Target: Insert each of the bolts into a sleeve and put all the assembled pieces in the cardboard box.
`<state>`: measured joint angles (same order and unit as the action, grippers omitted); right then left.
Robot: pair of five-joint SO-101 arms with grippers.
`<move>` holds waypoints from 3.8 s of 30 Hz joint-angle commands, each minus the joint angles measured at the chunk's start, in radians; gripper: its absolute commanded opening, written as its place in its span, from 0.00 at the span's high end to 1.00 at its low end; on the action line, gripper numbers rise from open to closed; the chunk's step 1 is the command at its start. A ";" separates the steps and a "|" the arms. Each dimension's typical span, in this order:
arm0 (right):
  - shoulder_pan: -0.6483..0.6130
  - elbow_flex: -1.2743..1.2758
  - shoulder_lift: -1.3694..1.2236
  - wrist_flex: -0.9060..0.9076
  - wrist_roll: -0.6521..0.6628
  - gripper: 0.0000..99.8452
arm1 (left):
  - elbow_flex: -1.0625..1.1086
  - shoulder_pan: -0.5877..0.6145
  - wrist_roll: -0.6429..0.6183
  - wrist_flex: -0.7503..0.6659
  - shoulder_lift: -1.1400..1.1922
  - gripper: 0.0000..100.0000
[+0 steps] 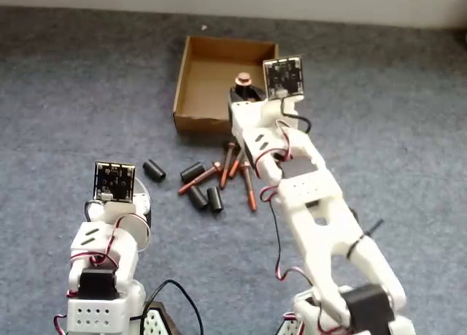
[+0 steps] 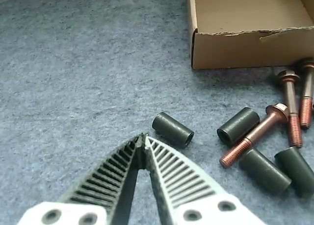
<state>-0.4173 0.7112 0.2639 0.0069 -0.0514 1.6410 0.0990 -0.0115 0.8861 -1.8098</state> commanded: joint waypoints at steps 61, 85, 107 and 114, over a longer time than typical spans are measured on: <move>-0.325 -0.271 -0.171 1.026 0.000 0.88 | -0.005 0.013 -0.003 -0.023 -0.010 0.99; -0.295 -0.484 -0.538 1.102 -0.066 0.97 | -0.005 0.013 -0.003 -0.021 -0.010 0.99; -0.294 -0.186 0.277 1.242 -0.003 1.00 | -0.005 0.044 -0.002 -0.021 -0.010 0.99; -0.278 0.031 0.611 1.241 -0.005 1.00 | -0.005 0.044 -0.002 -0.020 -0.010 0.99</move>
<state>-0.7227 0.7081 0.7211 1.2482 -0.0637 1.6410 0.1358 -0.0115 0.8861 -1.8098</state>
